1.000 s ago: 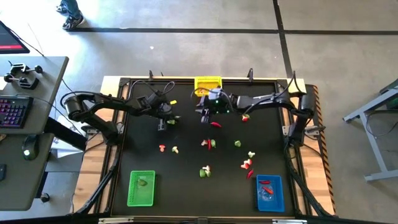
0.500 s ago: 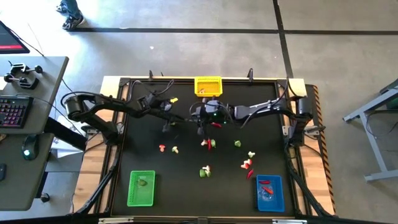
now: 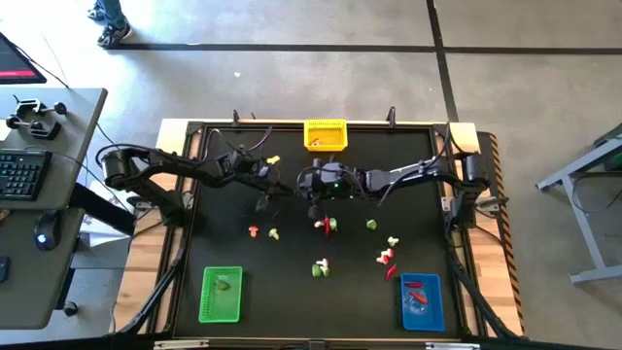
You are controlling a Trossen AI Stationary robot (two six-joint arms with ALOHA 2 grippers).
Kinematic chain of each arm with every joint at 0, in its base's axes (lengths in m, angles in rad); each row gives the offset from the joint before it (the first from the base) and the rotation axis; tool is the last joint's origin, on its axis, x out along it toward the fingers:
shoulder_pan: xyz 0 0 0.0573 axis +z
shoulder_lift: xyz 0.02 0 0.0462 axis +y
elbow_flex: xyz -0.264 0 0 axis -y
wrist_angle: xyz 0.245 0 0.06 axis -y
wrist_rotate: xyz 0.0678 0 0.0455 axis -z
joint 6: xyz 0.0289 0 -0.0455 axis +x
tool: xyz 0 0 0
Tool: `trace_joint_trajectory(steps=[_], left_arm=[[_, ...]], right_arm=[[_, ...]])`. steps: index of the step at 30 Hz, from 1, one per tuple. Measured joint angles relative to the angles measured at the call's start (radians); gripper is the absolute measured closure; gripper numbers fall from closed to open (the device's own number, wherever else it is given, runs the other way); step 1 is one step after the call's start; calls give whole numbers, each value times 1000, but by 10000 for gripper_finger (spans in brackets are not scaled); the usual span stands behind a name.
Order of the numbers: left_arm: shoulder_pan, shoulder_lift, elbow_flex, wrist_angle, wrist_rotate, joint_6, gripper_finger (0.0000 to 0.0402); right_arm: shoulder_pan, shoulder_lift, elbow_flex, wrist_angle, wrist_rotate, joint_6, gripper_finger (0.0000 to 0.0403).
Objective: Sort produce into baskets
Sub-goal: Put the top left green chili into the yellow bin
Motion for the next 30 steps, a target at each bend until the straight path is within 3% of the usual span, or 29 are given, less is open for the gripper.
trace_joint_trajectory(steps=[4, 10, 19, 24, 30], left_arm=[[-3, 0, 0, -2, 3, 0, 401], [-5, -2, 5, 41, 12, -1, 396], [-1, 0, 1, 75, -70, 0, 372], [-3, 0, 1, 77, -64, 0, 372], [-3, 0, 1, 79, -61, 2, 371]], right_arm=[[14, -2, 0, -1, 3, -1, 390], [45, -81, -1, -93, 18, 32, 386], [151, -343, 0, -500, 1, 199, 397], [290, -478, 0, -776, -7, 411, 398], [505, -552, 0, -1070, -7, 857, 397]])
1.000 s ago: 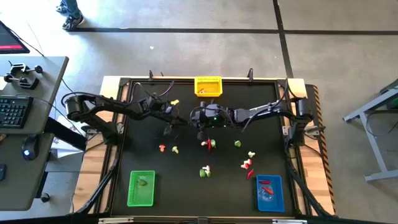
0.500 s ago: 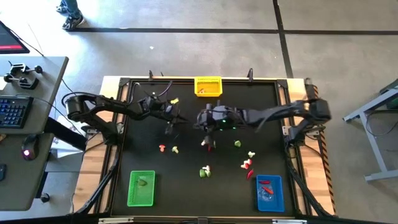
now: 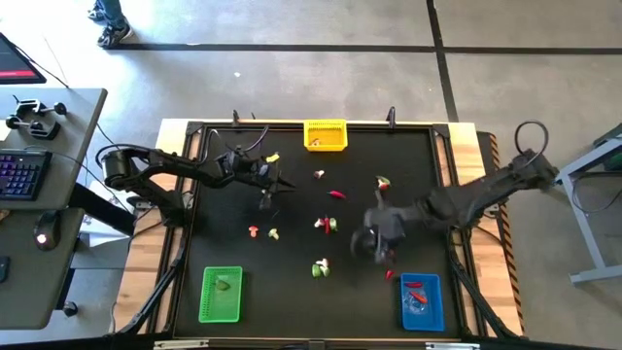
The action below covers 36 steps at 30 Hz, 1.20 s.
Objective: Sort produce into baskets
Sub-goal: Put the top left green chili into the yellow bin, then put the bottom left red mushroom into the yellow bin
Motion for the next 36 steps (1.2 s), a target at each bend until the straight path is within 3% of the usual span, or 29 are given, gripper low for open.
trace_joint_trajectory(steps=[7, 13, 26, 36], left_arm=[[0, 0, 0, 0, 1, 5, 371], [0, 0, 0, 0, 2, 5, 371], [-1, 0, 0, 16, 3, -1, 371], [-1, 0, 0, 13, 3, -38, 371]], right_arm=[[220, 46, 0, -241, -33, 502, 393], [323, 129, 0, -251, -161, 660, 392], [277, 313, -1, -254, -422, 504, 383], [215, 334, -1, -254, -478, 399, 275]])
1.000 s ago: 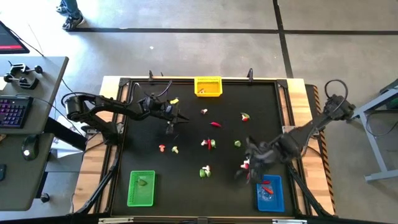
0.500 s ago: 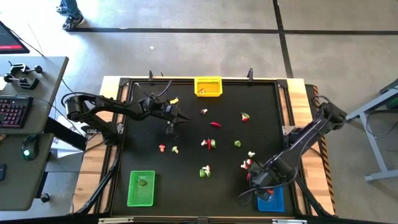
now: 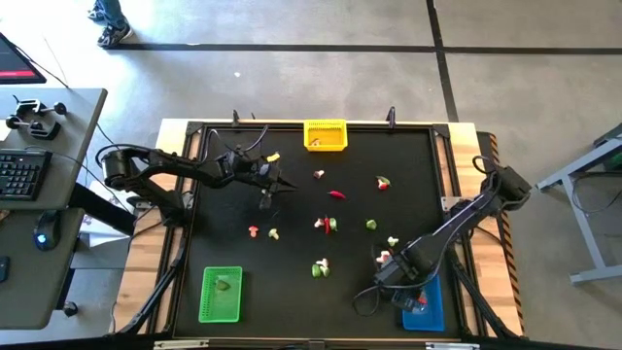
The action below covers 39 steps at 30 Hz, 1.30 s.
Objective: Sort produce into baskets
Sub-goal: Put the bottom left red mushroom into the yellow bin
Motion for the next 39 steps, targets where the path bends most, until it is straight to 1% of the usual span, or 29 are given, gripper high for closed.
trace_joint_trajectory(steps=[3, 5, 7, 9, 11, 13, 15, 16, 17, 19, 21, 23, 25, 28, 32, 36, 39], left_arm=[[0, 0, 0, 0, -6, 0, 371], [0, 0, 0, 0, -11, 0, 371], [0, 0, 0, 0, -13, 0, 371], [0, 0, 0, -10, -32, 0, 371], [-5, -1, 0, -46, -78, 4, 374], [-12, -1, 1, -103, -119, 24, 380], [-20, -1, 1, -153, -134, 41, 388], [-26, -1, 0, -174, -135, 47, 392], [-32, -1, 0, -191, -135, 52, 395], [-48, -1, 0, -215, -143, 53, 400], [-72, -1, 0, -234, -186, 53, 400], [-100, -2, 1, -262, -246, 54, 401], [-129, -4, 12, -319, -291, 54, 401], [-174, -9, 42, -421, -318, 54, 401], [-246, -9, 85, -551, -332, 54, 401], [-326, -9, 128, -695, -383, 53, 401], [-385, -13, 162, -812, -446, 31, 401]], right_arm=[[-7, -17, 0, -4, -13, -3, 256], [-7, -37, 0, -4, -20, 3, 254], [-7, -65, 0, -3, -19, 7, 261], [-7, -99, 0, -3, 2, 4, 279], [-7, -142, 0, -2, 76, -27, 304], [-7, -189, 0, -2, 152, -72, 338], [-18, -231, 0, -4, 217, -119, 379], [-26, -253, 0, -5, 250, -147, 390], [-37, -272, 0, -6, 294, -180, 395], [-67, -303, 0, -6, 374, -251, 389], [-101, -318, 0, -6, 438, -344, 391], [-138, -330, 0, -5, 473, -435, 399], [-180, -335, 0, 1, 479, -520, 400], [-247, -334, 0, 37, 479, -644, 401], [-333, -330, 0, 148, 467, -819, 402], [-404, -330, 0, 239, 467, -969, 402], [-454, -326, 0, 278, 467, -1048, 403]])
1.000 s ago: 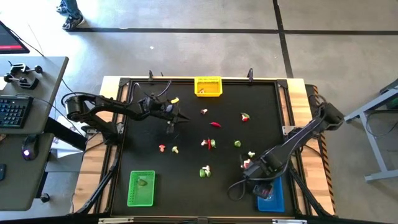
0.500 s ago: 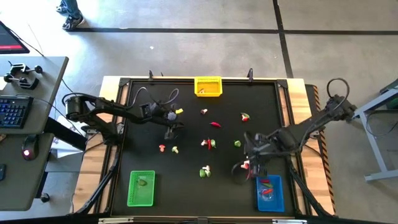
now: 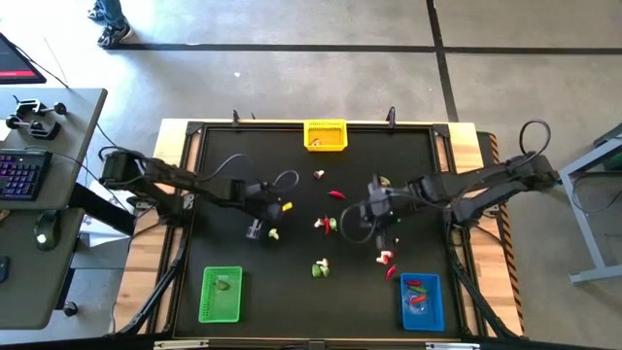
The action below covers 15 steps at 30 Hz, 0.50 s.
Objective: Sort produce into baskets
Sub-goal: Put the bottom left red mushroom into the yellow bin
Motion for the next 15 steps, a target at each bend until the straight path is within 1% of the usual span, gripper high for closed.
trace_joint_trajectory(steps=[2, 4, 8, 10, 12, 15], left_arm=[[-34, -12, 16, -68, -34, -27, 401], [-61, -36, 22, -124, -45, -59, 401], [-104, -88, 22, -235, -46, -138, 401], [-119, -110, 22, -277, -47, -182, 401], [-128, -121, 22, -324, -48, -239, 401], [-135, -123, 22, -382, -60, -341, 398]], right_arm=[[-28, 6, -1, 20, 0, -39, 403], [-53, 14, -19, 89, -1, -79, 403], [-93, 15, -132, 274, -54, -139, 403], [-111, 15, -183, 317, -73, -140, 403], [-125, 15, -220, 350, -67, -132, 403], [-138, 15, -268, 407, -31, -131, 403]])
